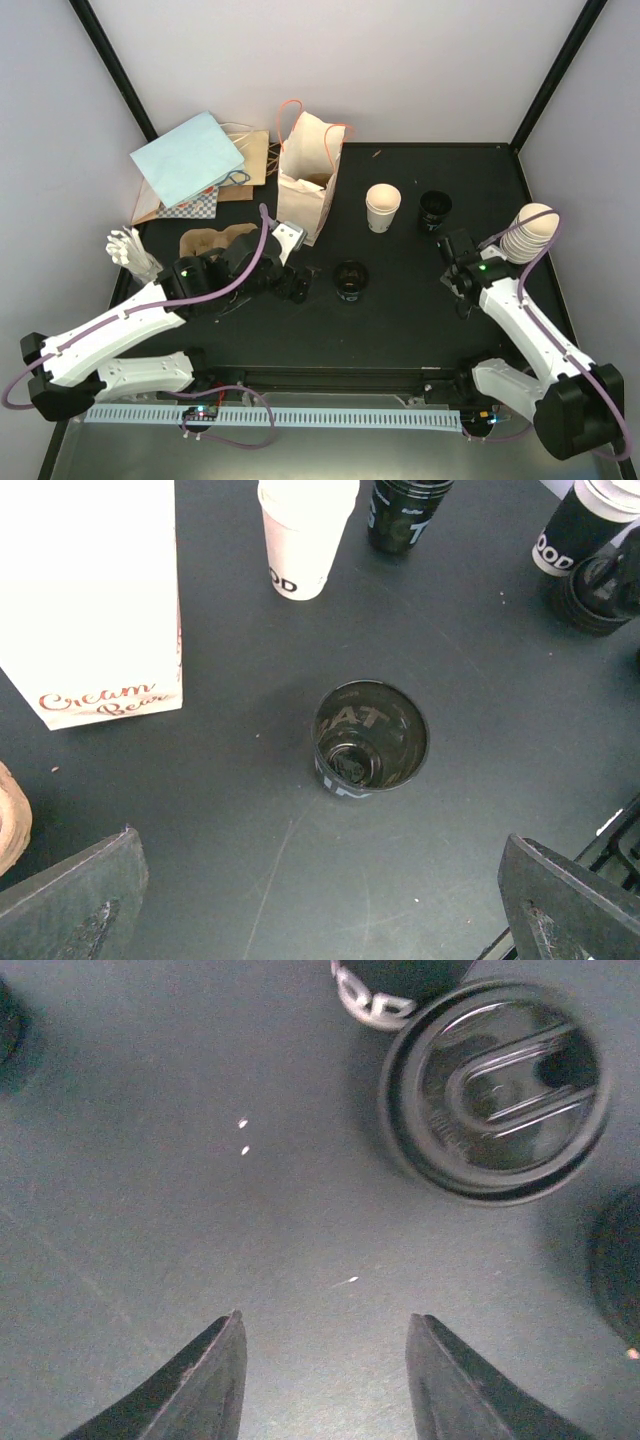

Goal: Pack the takeout coffee

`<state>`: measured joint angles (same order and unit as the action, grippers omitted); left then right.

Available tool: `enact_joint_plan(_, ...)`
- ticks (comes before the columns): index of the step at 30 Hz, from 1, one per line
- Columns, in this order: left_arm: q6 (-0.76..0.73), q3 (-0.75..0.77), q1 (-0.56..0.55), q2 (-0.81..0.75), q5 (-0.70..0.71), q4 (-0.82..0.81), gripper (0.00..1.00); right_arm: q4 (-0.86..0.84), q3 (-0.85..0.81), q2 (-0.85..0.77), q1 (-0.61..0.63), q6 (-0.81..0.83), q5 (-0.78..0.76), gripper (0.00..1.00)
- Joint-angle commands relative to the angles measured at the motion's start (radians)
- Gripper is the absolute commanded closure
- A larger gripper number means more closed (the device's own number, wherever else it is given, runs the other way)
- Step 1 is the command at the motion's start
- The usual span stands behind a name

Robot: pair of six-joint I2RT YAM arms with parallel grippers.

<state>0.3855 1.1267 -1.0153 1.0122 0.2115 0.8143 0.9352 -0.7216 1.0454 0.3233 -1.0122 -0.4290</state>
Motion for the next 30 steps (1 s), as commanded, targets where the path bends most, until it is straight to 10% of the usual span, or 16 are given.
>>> enact_joint_plan(1, 0.004, -0.014, 0.006, -0.029, -0.012, -0.018, 0.01, 0.080, -0.023, -0.036, -0.004, -0.037, -0.215, 0.64)
enact_joint_plan(5, 0.000, -0.018, 0.006, -0.035, -0.024, -0.023, 0.01, 0.168, -0.049, 0.018, -0.038, -0.148, -0.295, 0.98)
enact_joint_plan(17, -0.021, -0.019, 0.006, -0.034, -0.035, -0.030, 0.01, 0.308, -0.171, 0.238, -0.044, -0.247, -0.453, 0.99)
enact_joint_plan(30, -0.066, -0.011, 0.006, -0.030, -0.046, -0.024, 0.01, 0.104, -0.056, 0.164, -0.187, -0.185, -0.408, 0.99)
